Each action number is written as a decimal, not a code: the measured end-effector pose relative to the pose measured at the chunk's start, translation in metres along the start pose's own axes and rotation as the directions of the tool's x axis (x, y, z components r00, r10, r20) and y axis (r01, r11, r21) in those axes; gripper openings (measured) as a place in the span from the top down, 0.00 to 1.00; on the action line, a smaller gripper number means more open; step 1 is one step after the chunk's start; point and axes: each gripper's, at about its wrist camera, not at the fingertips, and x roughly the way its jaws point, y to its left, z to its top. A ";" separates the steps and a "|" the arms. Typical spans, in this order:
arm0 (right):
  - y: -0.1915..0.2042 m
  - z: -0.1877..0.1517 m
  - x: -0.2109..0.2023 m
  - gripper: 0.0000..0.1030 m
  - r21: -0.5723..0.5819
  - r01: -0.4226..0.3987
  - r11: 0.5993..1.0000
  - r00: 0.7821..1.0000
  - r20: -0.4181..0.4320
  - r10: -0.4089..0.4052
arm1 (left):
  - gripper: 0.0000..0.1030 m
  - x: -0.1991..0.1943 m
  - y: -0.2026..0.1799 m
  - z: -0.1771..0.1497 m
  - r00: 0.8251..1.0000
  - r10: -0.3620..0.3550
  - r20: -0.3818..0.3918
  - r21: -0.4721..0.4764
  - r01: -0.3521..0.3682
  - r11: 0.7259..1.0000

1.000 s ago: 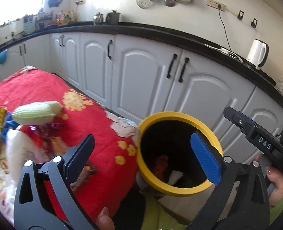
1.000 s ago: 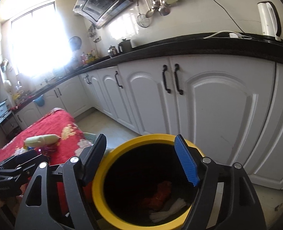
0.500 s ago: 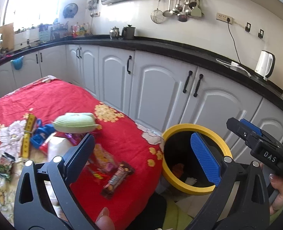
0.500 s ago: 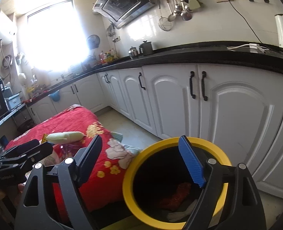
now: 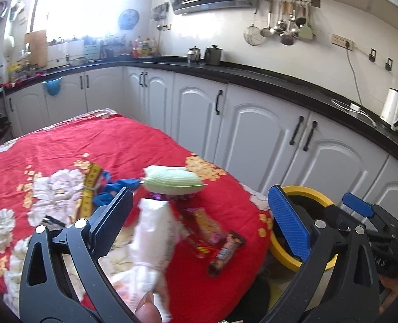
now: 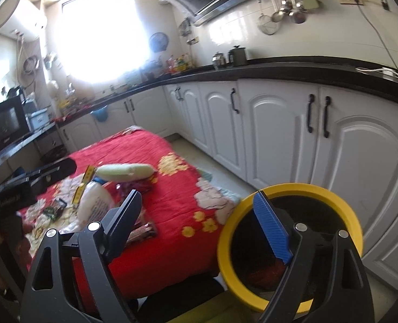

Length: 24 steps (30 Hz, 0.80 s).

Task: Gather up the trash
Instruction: 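Move both grippers back over the table toward the remaining trash, then grasp the white plastic bag with the left gripper while the right gripper grasps the chocolate wrapper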

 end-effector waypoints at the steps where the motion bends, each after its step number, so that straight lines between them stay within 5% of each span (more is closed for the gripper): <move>1: 0.004 -0.001 0.003 0.20 -0.004 -0.010 1.000 1.000 -0.009 0.010 | 0.11 -0.001 0.007 0.000 1.000 0.012 -0.002 -0.001 -0.012 1.000; 14: 0.044 -0.017 0.049 0.20 -0.040 -0.059 0.997 0.988 -0.143 0.053 | 0.11 -0.002 0.058 -0.025 0.996 0.053 -0.074 0.044 -0.050 0.998; 24: 0.059 -0.030 0.083 0.20 -0.036 -0.075 0.997 0.966 -0.250 0.063 | 0.11 0.006 0.080 -0.046 0.988 -0.033 -0.150 -0.048 0.026 0.999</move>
